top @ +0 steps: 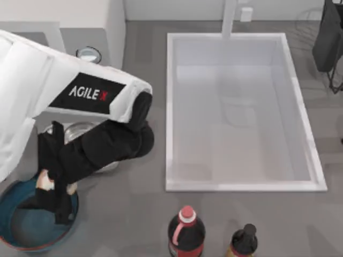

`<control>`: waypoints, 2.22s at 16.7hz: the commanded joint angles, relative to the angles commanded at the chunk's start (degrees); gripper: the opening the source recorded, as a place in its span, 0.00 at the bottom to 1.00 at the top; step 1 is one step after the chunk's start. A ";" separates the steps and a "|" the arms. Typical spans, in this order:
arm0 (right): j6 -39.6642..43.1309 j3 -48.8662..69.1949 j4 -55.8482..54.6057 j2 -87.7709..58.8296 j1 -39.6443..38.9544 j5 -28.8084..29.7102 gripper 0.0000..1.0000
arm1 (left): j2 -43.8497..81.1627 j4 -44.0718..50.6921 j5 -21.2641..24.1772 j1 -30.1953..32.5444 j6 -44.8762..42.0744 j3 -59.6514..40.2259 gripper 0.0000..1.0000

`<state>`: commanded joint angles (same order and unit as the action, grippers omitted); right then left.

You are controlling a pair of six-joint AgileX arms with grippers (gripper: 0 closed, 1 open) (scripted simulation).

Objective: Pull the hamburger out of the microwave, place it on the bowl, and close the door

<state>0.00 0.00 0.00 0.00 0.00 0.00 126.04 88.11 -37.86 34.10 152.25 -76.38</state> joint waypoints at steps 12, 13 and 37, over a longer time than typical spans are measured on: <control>0.00 0.00 0.00 0.00 0.00 0.00 1.00 | 6.60 7.44 -1.14 4.61 8.53 1.03 0.00; 0.00 0.00 0.00 0.00 0.00 0.00 1.00 | 6.59 6.67 -1.44 4.27 8.28 1.70 0.00; 0.00 0.00 0.00 0.00 0.00 0.00 1.00 | 6.72 -2.03 -5.11 0.49 5.98 8.95 0.90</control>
<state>0.00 0.00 0.00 0.00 0.00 0.00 132.75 86.08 -42.98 34.59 158.24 -67.43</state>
